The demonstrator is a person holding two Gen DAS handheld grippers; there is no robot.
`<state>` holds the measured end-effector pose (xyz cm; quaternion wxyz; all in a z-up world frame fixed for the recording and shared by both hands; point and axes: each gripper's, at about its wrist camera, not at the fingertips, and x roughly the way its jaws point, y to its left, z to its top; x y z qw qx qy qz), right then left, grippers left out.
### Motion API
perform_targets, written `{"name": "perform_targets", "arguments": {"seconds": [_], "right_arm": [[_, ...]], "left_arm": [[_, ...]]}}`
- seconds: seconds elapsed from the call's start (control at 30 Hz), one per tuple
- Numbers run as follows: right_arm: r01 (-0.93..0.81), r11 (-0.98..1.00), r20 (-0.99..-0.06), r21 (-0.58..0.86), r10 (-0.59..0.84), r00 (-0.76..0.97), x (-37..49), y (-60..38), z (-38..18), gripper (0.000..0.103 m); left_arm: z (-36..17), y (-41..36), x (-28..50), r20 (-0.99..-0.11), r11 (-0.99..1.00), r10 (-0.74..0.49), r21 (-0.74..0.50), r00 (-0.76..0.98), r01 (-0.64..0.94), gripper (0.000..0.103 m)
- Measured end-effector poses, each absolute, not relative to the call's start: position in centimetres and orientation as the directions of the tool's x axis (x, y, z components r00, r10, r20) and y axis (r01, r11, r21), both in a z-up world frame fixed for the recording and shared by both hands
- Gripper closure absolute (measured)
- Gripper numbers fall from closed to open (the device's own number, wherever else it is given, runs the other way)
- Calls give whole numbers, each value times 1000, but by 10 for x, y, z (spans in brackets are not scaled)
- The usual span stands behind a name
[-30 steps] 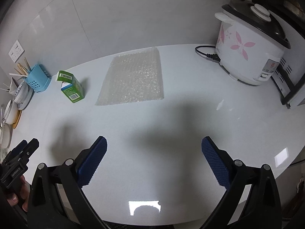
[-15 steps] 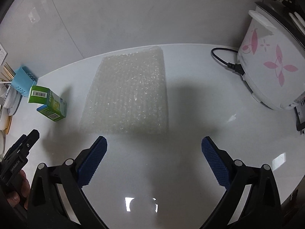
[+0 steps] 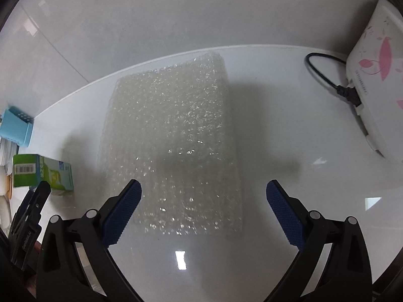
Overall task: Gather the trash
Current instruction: 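Grasp the green juice box with the left tool while the right tool pinches the bubble wrap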
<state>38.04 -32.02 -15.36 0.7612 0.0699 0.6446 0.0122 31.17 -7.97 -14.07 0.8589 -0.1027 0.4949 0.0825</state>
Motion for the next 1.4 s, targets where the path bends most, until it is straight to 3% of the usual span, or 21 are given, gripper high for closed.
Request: {"name": "perform_targets", "arguments": {"seconds": [0.13,0.23,0.47,0.63,0.73,0.8,0.83,0.9,1.0,1.4], "right_arm": [[72,991,-987,115,105,125,392,-311,-170,8],[69,994,-991,89,81,104,397,-304,-179,8],[72,994,-996,81,78,49,401,-289,-195,10],[52,997,-997,54,52,50,396,-282,-194,18],[33,998,-998,48,47,48,393,-277,-190,35],[27,998,-997,61,60,41,392,-279,-186,57],[33,997,-997,69,68,39,392,-282,-185,62],[54,995,-996,81,80,25,390,-290,-183,86],[75,990,-993,115,116,-3,383,-296,-182,93],[53,992,-988,118,111,111,329,-301,-143,94]], "left_arm": [[-148,-80,320,-871,964,53,-82,488,-252,9],[-153,-80,324,-877,966,54,-76,477,-248,17],[-157,-83,329,-893,971,39,-71,448,-227,57],[-153,-78,324,-886,972,45,-68,462,-226,58],[-148,-77,318,-885,975,45,-63,464,-214,58],[-145,-76,313,-887,976,39,-65,461,-208,58],[-144,-75,310,-888,977,38,-64,459,-205,58],[-140,-74,303,-887,978,34,-65,460,-198,58],[-133,-72,293,-882,981,26,-69,471,-183,58],[-108,-68,248,-870,985,1,-83,493,-148,58]]}}
